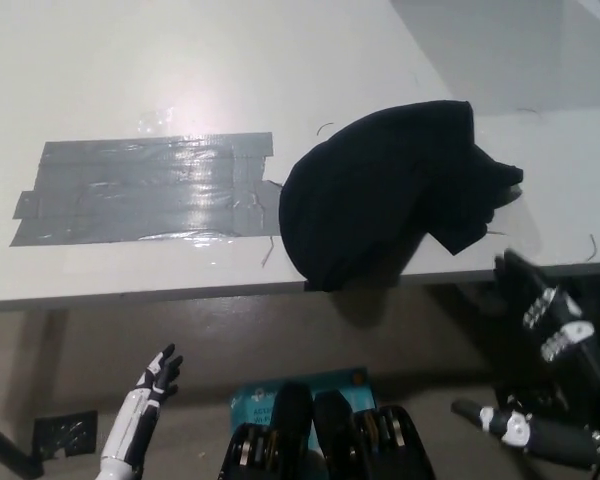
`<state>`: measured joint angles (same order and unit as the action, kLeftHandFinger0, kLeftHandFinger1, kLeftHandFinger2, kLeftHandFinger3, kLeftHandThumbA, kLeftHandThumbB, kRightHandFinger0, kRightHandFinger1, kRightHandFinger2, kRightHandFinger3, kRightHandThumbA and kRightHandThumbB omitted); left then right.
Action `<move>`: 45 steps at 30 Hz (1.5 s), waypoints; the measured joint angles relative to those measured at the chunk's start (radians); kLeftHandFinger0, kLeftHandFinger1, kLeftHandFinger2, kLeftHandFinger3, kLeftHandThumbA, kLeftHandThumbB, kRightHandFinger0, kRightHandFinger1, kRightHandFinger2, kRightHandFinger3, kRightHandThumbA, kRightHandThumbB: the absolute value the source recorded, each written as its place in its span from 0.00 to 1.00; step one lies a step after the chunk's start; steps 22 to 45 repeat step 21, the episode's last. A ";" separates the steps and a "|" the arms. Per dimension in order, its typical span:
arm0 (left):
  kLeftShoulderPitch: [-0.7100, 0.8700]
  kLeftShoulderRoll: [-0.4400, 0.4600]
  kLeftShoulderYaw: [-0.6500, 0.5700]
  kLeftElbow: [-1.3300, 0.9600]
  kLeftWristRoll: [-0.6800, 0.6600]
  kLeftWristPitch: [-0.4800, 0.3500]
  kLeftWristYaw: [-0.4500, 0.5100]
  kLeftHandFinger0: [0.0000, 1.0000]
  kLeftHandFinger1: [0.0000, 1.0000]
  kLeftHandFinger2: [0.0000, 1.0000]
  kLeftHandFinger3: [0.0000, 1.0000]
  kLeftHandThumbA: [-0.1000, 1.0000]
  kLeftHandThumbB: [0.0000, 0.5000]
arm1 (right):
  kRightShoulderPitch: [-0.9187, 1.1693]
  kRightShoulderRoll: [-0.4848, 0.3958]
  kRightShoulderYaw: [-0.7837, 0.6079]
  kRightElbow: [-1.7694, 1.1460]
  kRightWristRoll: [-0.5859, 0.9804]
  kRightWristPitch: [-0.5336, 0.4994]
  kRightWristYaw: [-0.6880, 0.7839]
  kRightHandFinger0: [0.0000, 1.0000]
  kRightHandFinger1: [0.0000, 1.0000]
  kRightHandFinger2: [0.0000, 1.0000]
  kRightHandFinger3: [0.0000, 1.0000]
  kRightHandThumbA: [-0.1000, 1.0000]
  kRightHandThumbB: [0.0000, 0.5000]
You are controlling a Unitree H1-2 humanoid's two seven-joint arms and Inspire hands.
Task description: A person hands a black t-shirt to the robot and rhe robot picks it up with its right hand and places it on the black spot on the desk infron tof it
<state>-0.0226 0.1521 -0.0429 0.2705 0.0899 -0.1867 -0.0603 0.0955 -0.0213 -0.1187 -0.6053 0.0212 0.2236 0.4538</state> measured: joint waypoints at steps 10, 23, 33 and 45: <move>0.047 0.007 -0.021 -0.002 -0.015 -0.003 -0.045 1.00 1.00 1.00 1.00 1.00 1.00 | 0.020 0.059 -0.009 0.462 -0.007 -0.134 -0.102 1.00 1.00 1.00 1.00 0.87 0.21; 0.047 0.004 -0.013 0.007 -0.043 -0.047 -0.060 1.00 1.00 1.00 1.00 1.00 1.00 | 0.003 0.036 0.014 0.548 -0.006 -0.195 -0.155 1.00 1.00 1.00 1.00 0.89 0.21; 0.047 0.004 -0.013 0.007 -0.043 -0.047 -0.060 1.00 1.00 1.00 1.00 1.00 1.00 | 0.003 0.036 0.014 0.548 -0.006 -0.195 -0.155 1.00 1.00 1.00 1.00 0.89 0.21; 0.047 0.004 -0.013 0.007 -0.043 -0.047 -0.060 1.00 1.00 1.00 1.00 1.00 1.00 | 0.003 0.036 0.014 0.548 -0.006 -0.195 -0.155 1.00 1.00 1.00 1.00 0.89 0.21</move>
